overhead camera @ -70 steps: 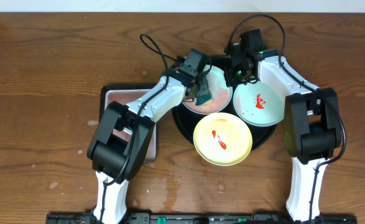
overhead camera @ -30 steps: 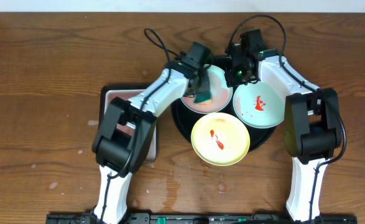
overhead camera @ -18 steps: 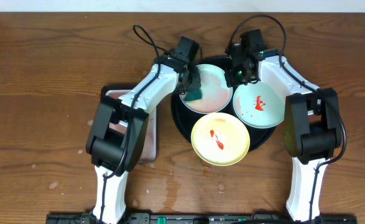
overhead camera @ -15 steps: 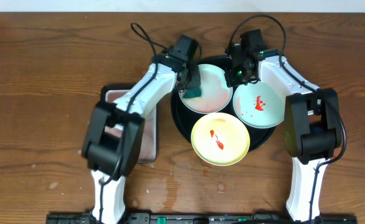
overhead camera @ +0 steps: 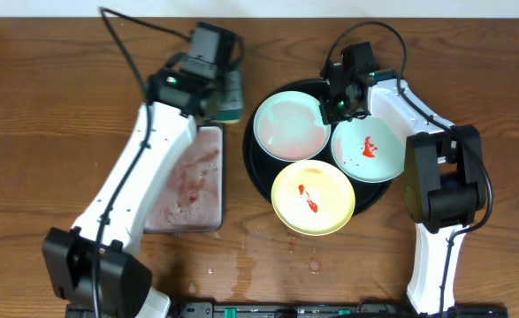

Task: Clean dirty plates on tray and stack at the side
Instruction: 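Return the sponge with the left gripper to the small tray, then lift the light green plate with the right gripper and carry it right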

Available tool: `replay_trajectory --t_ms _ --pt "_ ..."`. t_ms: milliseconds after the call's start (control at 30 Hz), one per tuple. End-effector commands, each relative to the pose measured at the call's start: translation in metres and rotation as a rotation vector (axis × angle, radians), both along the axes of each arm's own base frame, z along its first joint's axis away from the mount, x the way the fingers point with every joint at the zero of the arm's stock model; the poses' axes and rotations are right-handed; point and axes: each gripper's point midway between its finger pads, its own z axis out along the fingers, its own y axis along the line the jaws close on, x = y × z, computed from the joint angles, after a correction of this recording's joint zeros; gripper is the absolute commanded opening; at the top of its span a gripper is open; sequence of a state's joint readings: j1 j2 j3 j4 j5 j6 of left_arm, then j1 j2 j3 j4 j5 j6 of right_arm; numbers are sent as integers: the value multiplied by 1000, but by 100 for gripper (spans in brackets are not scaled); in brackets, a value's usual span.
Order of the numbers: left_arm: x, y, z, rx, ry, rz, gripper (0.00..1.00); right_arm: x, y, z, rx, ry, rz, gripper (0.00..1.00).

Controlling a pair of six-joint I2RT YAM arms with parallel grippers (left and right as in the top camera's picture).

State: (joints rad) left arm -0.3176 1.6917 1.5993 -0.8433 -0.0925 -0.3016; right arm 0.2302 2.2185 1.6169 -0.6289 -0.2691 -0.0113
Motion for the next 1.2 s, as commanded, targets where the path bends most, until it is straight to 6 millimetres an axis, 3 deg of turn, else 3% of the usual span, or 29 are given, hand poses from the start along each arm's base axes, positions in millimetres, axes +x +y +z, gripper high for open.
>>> replay_trajectory --t_ms 0,133,200,267,567,800,867,933,967,1167 --pt "2 58 -4 134 26 89 7 -6 -2 -5 -6 34 -15 1" --pt "-10 102 -31 196 121 81 7 -9 -3 -6 -8 44 -14 1" --pt "-21 111 -51 182 187 32 7 -9 -3 -6 -9 48 -14 1" --pt "-36 108 -75 109 256 11 7 -9 -3 -6 -9 47 -15 1" --pt "-79 104 -135 74 403 31 7 -5 -2 2 -4 34 -18 1" --pt "-82 101 -150 40 395 55 7 -1 -1 16 -4 34 -17 1" --pt "-81 96 -151 12 395 45 26 1 0 21 -4 32 -17 1" --pt "-79 95 -150 7 384 44 55 2 0 26 -4 32 -17 1" --pt "-77 95 -150 7 379 44 64 3 0 28 -4 32 -17 1" --pt "-73 85 -139 -56 348 39 70 10 -8 60 -60 23 -36 1"
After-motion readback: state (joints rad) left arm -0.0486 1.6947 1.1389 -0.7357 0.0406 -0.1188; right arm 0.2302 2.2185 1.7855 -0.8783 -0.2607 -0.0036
